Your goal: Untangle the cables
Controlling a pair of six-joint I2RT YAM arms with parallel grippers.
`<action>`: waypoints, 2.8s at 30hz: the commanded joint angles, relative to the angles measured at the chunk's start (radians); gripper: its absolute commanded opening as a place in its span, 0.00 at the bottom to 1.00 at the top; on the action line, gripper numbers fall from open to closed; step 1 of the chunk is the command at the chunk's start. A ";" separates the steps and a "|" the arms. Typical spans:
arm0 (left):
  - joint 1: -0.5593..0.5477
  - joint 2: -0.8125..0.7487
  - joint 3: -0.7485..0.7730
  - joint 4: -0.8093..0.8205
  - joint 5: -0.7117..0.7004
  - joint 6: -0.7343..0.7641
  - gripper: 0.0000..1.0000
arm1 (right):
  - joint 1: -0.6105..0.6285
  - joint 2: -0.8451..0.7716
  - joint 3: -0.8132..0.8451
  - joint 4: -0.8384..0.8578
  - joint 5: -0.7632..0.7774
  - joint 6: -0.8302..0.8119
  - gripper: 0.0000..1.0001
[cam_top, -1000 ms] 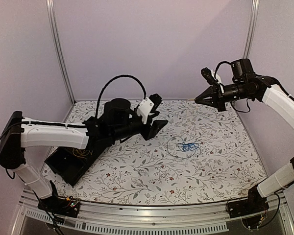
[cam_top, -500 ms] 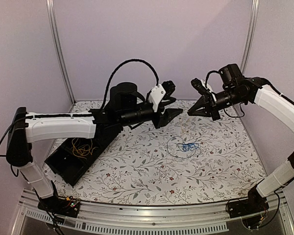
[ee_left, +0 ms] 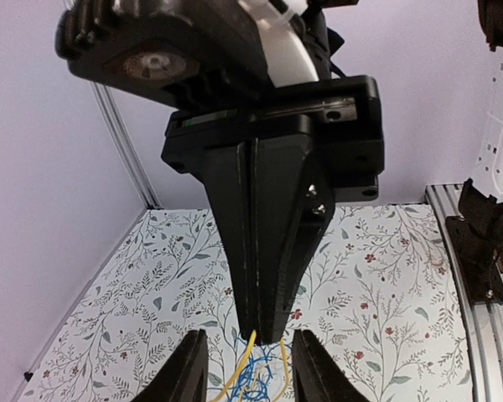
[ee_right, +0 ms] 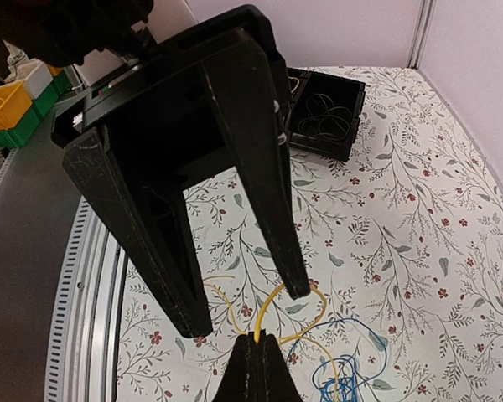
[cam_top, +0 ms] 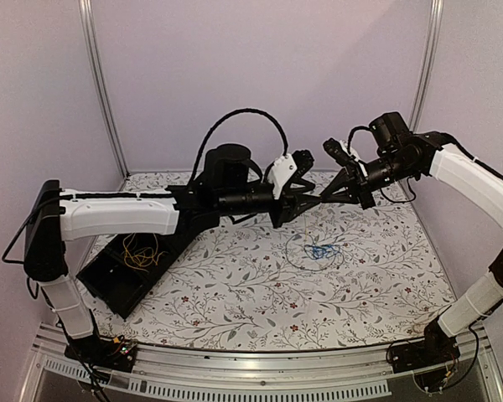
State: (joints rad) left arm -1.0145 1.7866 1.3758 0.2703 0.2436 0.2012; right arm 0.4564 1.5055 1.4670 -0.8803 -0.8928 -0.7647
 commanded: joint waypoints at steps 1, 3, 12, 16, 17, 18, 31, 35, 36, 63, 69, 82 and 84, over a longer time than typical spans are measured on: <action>0.000 0.032 0.038 -0.044 0.011 0.022 0.32 | 0.007 0.001 0.030 -0.019 -0.020 -0.018 0.00; 0.000 0.040 0.040 -0.050 0.002 0.031 0.31 | 0.007 0.001 0.032 -0.021 -0.023 -0.018 0.00; 0.000 0.057 0.047 -0.068 -0.010 0.058 0.16 | 0.008 -0.004 0.038 -0.030 -0.017 -0.025 0.00; 0.002 0.043 0.031 -0.042 -0.020 0.054 0.03 | 0.007 0.001 0.035 -0.029 -0.015 -0.025 0.02; 0.002 0.033 0.027 -0.039 -0.030 0.051 0.00 | 0.008 0.002 0.035 -0.029 -0.017 -0.024 0.04; 0.003 0.025 0.022 -0.039 -0.042 0.046 0.00 | 0.007 0.002 0.037 -0.028 -0.019 -0.022 0.06; 0.116 -0.379 -0.177 -0.247 -0.290 -0.025 0.00 | -0.183 -0.173 -0.289 0.189 -0.053 0.021 0.54; 0.186 -0.528 -0.223 -0.380 -0.399 -0.080 0.00 | -0.194 -0.164 -0.405 0.297 -0.037 0.057 0.55; 0.203 -0.559 -0.230 -0.420 -0.427 -0.094 0.00 | -0.194 -0.153 -0.413 0.299 -0.015 0.044 0.55; 0.612 -0.878 -0.514 -0.618 -0.642 -0.412 0.00 | -0.193 -0.036 -0.443 0.290 0.054 -0.007 0.57; 0.733 -0.859 -0.568 -0.607 -0.554 -0.427 0.00 | -0.194 -0.030 -0.443 0.285 0.055 -0.011 0.57; 0.819 -0.774 -0.656 -0.510 -0.621 -0.439 0.00 | -0.188 -0.030 -0.445 0.276 0.055 -0.022 0.58; 0.821 -0.757 -0.671 -0.497 -0.612 -0.448 0.00 | -0.187 -0.030 -0.446 0.274 0.055 -0.023 0.58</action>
State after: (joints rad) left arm -0.2070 1.0039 0.7326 -0.2886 -0.3641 -0.2214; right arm 0.2619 1.4677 1.0328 -0.6022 -0.8425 -0.7765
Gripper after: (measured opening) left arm 0.000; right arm 0.577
